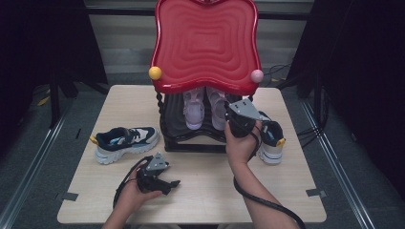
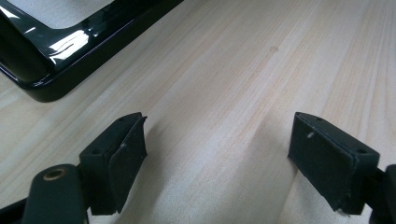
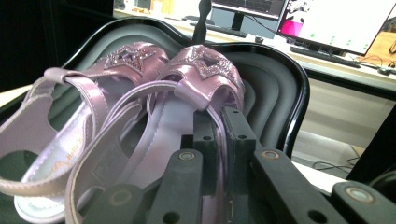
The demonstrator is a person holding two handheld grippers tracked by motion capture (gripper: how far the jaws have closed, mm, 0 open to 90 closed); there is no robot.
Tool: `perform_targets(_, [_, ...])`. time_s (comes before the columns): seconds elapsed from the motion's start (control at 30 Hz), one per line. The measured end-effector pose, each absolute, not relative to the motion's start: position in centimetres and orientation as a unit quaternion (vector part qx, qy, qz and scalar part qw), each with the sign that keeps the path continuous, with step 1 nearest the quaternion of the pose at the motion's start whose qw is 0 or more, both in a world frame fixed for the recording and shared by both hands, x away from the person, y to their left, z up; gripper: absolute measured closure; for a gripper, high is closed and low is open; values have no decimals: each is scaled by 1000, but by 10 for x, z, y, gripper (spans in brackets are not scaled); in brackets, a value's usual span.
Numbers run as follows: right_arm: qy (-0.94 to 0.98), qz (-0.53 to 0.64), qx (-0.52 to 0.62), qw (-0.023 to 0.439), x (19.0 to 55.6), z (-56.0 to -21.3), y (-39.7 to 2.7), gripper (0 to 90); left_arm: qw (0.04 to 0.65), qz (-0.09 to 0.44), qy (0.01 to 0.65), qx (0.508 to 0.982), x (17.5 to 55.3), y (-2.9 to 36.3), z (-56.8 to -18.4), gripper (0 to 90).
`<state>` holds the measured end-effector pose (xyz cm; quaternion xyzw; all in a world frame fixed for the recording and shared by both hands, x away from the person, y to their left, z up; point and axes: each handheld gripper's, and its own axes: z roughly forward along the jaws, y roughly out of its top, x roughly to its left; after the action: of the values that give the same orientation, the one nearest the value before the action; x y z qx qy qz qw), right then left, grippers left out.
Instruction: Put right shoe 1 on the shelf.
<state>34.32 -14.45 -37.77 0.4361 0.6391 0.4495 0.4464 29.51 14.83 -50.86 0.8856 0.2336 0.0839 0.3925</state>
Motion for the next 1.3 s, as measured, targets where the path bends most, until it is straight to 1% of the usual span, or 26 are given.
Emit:
perform_targets(0.3, [629,456,445,445,348,-379,-137,849,392,84,234,886,295,148,-509,181])
perform_targets(0.6, [626,449,444,458,354,-381,-129,848,392,84,233,886,295,148,-509,181])
perform_targets(1.3, [620,435,459,464,362,-390,-131,847,392,84,233,886,295,148,-509,181])
